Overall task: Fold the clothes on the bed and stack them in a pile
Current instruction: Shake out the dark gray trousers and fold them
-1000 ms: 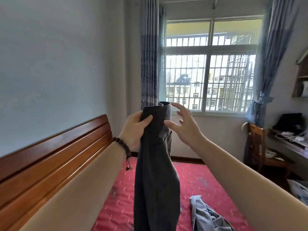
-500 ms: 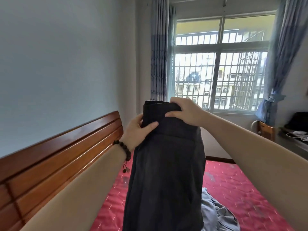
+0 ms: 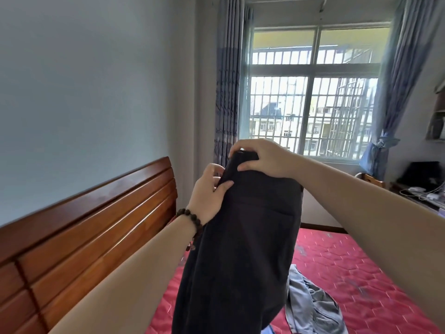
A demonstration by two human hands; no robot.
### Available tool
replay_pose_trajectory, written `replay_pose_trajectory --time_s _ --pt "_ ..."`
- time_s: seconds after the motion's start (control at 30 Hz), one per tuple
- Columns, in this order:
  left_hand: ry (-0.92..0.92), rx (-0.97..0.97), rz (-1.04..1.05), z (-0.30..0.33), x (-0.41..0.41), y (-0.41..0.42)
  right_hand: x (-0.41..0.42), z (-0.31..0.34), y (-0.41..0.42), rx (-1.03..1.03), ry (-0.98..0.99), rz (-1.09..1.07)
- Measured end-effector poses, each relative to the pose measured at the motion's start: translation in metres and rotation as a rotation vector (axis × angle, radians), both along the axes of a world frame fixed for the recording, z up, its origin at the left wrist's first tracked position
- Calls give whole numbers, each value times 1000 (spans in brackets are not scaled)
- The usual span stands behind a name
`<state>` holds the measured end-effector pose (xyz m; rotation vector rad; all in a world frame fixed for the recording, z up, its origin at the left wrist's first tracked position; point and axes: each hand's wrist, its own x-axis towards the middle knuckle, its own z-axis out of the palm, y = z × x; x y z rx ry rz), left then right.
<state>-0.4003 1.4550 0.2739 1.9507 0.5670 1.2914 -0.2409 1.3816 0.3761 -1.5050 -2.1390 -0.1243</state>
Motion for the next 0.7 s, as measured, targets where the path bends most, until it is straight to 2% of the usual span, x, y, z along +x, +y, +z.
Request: replay_pose_trajectory --time_s 0.07,0.17,0.33,0.47,0.53,0.63,0.7 --pt "-69 17 64 -11 -16 1 -17 -3 5 -32 -5 -8" --pt "-47 111 104 -28 -43 5 -45 -8 13 -21 -18 -14" --pt "138 93 42 -58 -91 23 -78 -4 22 10 23 -31" --pt "282 -2 -67 -71 -121 34 -95 0 25 -81 -24 -78" --pt "223 24 -19 -62 -137 38 -103 4 24 -81 -23 -86" --pt "-14 30 120 -50 -163 48 -112 14 27 42 129 -103" --pt "73 -1 57 -53 -180 50 -121 12 32 41 138 -109"
